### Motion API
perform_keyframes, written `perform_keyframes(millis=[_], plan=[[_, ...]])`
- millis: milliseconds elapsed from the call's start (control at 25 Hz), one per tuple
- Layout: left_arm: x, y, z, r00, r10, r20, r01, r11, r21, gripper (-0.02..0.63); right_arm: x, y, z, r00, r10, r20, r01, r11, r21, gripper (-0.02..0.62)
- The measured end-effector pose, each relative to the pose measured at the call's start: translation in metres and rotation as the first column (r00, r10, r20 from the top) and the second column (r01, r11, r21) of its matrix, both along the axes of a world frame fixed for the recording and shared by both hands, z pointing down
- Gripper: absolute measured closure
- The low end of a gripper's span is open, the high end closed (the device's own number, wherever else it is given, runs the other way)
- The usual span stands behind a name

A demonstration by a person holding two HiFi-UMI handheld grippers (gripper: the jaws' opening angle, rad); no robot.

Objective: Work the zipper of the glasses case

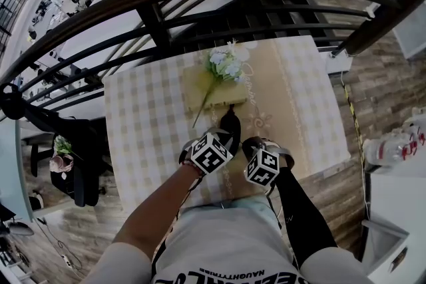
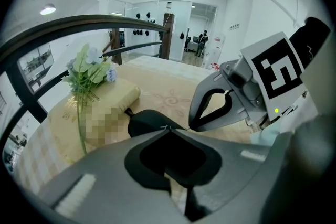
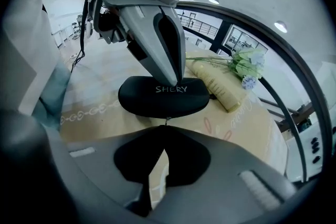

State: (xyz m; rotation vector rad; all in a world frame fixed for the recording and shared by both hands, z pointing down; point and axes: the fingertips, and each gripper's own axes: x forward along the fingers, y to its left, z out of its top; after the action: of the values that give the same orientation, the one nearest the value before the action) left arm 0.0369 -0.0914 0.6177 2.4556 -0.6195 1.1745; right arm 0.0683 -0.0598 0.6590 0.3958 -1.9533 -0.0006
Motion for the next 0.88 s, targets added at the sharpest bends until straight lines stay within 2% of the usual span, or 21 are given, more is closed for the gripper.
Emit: perform_keyframes(millis=[600, 880], plan=[[0.0, 0.0, 0.001, 1.0, -0.027, -0.009, 0.027, 1.0, -0.008, 0.595, -0.009, 0.035, 0.003, 0.999, 0.015, 0.043, -0.013, 0.999, -0.046, 0.566], [0.0, 0.0, 0.001, 1.0, -0.022, -0.003, 0.022, 1.0, -0.004, 0.595, -0.01, 0.035, 0.009, 0.992, 0.104, 0.065, -0.1, 0.993, -0.065, 0.565]])
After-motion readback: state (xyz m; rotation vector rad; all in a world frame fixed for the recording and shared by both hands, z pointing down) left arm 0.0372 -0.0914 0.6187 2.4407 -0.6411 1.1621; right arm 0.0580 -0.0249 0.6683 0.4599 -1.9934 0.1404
